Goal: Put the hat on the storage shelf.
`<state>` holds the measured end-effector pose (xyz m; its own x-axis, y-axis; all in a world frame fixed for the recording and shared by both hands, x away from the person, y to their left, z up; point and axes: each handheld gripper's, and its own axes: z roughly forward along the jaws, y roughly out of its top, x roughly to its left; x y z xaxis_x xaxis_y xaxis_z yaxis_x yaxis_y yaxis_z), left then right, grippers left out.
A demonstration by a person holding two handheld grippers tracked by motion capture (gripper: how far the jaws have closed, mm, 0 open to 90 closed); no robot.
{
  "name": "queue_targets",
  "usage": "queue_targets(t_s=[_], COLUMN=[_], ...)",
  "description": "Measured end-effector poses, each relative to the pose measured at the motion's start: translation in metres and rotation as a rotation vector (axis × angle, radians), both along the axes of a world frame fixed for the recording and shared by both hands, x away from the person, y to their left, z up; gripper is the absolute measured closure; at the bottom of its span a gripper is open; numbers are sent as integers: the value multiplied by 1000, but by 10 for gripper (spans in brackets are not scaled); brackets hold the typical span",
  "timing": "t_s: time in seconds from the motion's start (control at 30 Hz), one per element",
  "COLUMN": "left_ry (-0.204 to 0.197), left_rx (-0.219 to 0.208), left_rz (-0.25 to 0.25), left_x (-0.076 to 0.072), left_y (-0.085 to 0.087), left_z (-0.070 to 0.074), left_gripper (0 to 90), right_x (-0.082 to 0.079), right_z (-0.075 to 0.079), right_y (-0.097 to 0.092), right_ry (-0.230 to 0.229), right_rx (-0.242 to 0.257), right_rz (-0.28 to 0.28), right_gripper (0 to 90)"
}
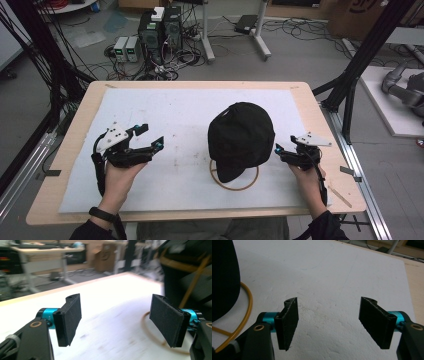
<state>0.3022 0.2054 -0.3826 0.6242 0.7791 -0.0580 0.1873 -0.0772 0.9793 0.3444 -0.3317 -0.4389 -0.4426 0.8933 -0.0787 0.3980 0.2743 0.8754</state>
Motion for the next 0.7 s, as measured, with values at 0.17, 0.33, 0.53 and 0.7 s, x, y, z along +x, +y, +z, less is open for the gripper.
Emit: queue_targets(t_s=[0.17, 0.33, 0.53, 0.7], left_ry=[21, 41, 52, 70], left_rx=[25, 38, 56, 55], left_rz=[75, 120, 140, 125], left_x=[2, 1, 4, 6], left_y=[14, 24, 25, 21], left_z=[-17, -33, -42, -47], left_gripper=[235, 234, 234, 233], right_x=[3, 4, 4, 4], right_z=[0, -2, -4, -5], right_y=[0, 2, 3, 2], right_ry=[2, 7, 13, 19], right_rx=[14, 4, 2, 0], right_rz=[-11, -4, -1, -8], right_gripper=[313, 311, 309, 305])
